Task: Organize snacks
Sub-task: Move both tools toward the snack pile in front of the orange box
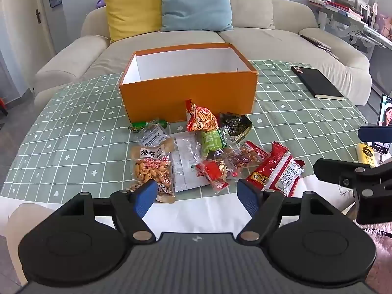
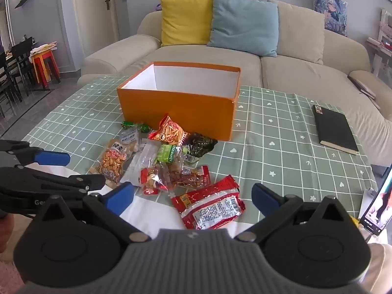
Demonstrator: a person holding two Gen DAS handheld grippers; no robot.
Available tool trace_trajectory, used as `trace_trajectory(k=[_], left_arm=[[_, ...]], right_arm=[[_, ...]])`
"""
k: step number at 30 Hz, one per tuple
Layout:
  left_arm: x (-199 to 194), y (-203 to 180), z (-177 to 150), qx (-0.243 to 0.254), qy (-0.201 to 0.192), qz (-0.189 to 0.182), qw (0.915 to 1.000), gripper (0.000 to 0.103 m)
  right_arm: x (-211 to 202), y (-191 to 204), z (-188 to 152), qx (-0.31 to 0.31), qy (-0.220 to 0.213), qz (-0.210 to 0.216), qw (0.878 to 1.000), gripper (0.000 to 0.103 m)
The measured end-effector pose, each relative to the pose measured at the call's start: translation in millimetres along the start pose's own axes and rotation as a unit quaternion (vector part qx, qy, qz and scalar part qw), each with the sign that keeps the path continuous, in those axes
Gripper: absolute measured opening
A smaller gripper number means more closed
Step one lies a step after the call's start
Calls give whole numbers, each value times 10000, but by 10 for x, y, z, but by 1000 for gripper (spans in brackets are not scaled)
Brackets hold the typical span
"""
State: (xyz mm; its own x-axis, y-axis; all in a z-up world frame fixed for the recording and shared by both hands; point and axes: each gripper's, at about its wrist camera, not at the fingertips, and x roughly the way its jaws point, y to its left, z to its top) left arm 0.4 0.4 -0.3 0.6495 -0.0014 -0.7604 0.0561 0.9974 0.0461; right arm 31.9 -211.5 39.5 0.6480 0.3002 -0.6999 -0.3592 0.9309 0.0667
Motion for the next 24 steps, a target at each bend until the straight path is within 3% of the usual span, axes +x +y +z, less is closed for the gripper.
trace_trajectory(k=[24], left_arm=[[101, 67, -25, -159, 246, 114, 9995, 85]], right_arm=[[74, 93, 42, -197, -13, 39, 9998, 99]])
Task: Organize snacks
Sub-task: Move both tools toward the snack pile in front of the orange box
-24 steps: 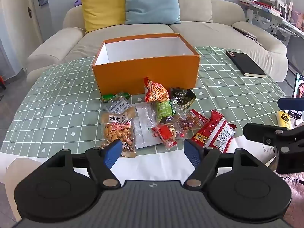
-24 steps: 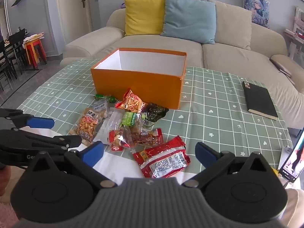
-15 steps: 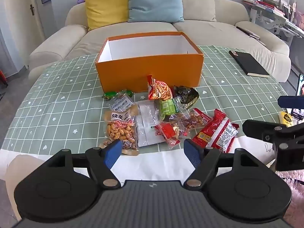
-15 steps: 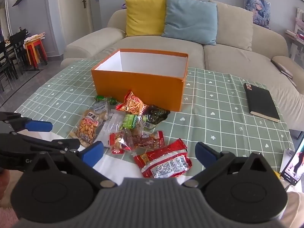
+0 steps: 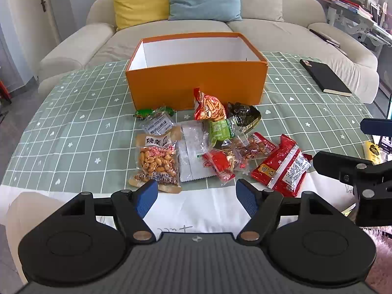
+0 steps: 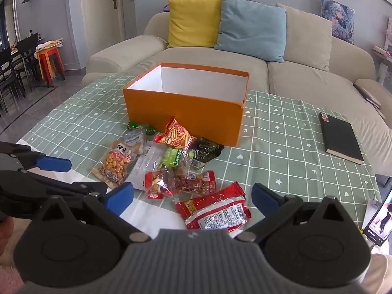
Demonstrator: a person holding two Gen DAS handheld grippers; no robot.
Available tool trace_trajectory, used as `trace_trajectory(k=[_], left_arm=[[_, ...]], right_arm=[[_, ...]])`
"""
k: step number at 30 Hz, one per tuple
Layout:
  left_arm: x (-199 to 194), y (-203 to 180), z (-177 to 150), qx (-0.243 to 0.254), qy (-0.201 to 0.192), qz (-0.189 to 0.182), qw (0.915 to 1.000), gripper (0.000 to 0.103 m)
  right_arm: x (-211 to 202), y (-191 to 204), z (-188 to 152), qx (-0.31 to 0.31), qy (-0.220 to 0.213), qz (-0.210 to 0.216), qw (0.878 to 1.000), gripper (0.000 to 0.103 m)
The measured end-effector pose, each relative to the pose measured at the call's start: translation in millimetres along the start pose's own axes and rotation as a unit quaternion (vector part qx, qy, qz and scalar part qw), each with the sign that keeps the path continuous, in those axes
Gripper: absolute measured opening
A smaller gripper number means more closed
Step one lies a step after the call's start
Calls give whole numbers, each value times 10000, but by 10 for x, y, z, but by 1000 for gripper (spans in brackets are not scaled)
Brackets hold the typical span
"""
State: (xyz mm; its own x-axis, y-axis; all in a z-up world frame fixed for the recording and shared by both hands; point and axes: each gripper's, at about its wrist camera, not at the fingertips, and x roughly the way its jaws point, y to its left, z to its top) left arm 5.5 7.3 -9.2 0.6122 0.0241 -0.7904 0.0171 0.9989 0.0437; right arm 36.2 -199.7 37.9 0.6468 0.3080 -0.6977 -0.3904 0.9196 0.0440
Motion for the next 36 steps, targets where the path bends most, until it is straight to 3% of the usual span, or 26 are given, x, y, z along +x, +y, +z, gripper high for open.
trace_trajectory(k=[36], left_arm=[[61, 44, -1, -89, 183, -5, 9998, 85]], right_arm=[[79, -8, -12, 106, 146, -21, 9998, 99]])
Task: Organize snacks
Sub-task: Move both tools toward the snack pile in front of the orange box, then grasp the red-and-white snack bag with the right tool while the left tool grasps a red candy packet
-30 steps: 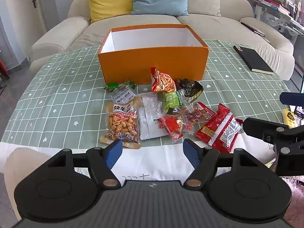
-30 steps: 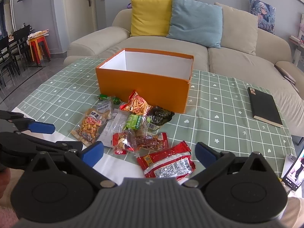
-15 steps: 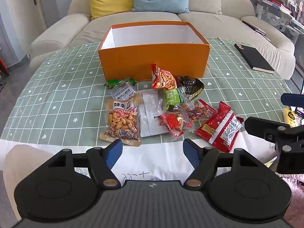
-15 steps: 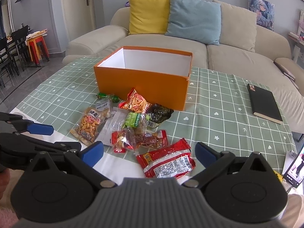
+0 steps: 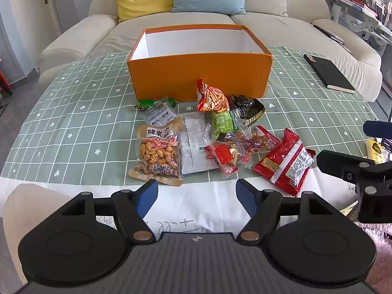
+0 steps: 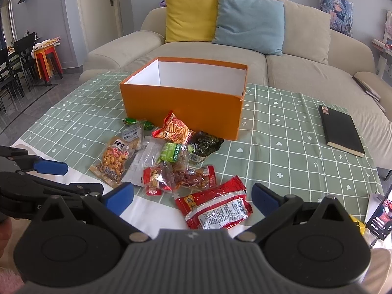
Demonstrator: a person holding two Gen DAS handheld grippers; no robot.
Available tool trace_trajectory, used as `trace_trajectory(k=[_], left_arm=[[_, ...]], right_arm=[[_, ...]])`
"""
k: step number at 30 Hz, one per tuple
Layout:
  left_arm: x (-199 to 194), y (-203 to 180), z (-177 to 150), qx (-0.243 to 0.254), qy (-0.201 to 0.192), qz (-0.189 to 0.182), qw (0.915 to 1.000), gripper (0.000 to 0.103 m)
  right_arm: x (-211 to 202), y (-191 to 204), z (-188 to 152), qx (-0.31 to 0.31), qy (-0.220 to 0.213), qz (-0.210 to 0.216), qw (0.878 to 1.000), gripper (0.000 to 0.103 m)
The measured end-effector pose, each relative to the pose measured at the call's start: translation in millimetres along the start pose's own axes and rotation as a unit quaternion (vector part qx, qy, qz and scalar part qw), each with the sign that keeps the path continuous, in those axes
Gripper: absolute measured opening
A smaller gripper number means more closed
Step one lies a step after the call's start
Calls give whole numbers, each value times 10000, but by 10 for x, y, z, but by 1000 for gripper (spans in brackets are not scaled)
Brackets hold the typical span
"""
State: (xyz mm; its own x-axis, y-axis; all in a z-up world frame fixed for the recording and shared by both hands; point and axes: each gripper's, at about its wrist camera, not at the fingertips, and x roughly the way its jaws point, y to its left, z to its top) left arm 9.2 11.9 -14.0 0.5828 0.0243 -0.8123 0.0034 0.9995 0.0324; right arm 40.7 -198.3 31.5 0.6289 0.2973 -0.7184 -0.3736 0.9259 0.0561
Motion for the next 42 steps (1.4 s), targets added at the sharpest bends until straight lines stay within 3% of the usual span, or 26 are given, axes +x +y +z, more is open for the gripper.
trace_trajectory(k=[37, 42], left_arm=[[7, 25, -32, -3, 31, -14, 10000, 85], [38, 26, 3, 54, 130, -333, 9993, 84]], right_arm=[[66, -56, -22, 164, 160, 19, 9997, 99], [136, -142, -36, 407, 343, 45, 9986, 99]])
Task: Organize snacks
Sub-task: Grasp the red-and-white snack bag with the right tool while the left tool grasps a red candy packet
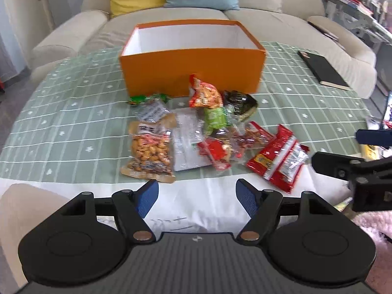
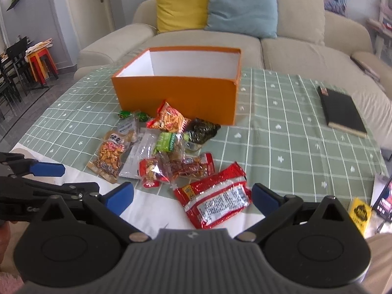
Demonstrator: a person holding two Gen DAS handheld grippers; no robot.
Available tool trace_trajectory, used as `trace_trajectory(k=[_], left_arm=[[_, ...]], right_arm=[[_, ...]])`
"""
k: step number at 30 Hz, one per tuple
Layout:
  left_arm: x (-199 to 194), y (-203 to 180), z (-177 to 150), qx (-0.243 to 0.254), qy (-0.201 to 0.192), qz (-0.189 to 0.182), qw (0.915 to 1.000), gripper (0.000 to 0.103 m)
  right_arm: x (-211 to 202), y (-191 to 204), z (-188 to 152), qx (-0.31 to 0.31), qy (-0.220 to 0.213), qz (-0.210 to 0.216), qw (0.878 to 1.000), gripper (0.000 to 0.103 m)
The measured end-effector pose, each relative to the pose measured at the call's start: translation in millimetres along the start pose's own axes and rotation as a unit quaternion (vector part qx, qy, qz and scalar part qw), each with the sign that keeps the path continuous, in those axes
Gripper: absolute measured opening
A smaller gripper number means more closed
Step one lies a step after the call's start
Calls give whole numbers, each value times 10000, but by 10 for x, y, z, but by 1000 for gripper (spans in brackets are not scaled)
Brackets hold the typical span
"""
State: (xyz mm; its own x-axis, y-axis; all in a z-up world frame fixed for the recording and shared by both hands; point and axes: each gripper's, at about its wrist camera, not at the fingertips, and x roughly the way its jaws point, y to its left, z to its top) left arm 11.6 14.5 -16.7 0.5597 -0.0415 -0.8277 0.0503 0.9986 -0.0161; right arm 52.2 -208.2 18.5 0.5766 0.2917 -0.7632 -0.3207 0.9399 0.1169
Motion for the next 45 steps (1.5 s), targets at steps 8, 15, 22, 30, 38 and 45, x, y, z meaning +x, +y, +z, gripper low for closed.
trace_trajectory(k=[8, 15, 22, 30, 38, 45], left_arm=[[118, -12, 70, 112, 24, -650, 9978, 81], [358, 31, 171, -141, -40, -903, 9958, 82], [602, 47, 208, -469, 20, -907, 9948, 82], [787, 55, 214, -596, 203, -839, 9945, 82], [869, 148, 214, -917, 201, -814, 9923, 82], [977, 152, 242, -1129, 326, -951, 9885, 82]], right_arm=[[269, -177, -2, 279, 311, -256, 9988, 99], [735, -301, -13, 248, 747, -183, 9967, 96], [1098, -524, -88, 1231, 1363, -50, 9830, 97], [1335, -563, -164, 1673, 1744, 79, 9703, 97], [1507, -531, -8, 1586, 1365, -18, 9779, 96], [1578, -402, -3, 717, 1074, -251, 9913, 89]])
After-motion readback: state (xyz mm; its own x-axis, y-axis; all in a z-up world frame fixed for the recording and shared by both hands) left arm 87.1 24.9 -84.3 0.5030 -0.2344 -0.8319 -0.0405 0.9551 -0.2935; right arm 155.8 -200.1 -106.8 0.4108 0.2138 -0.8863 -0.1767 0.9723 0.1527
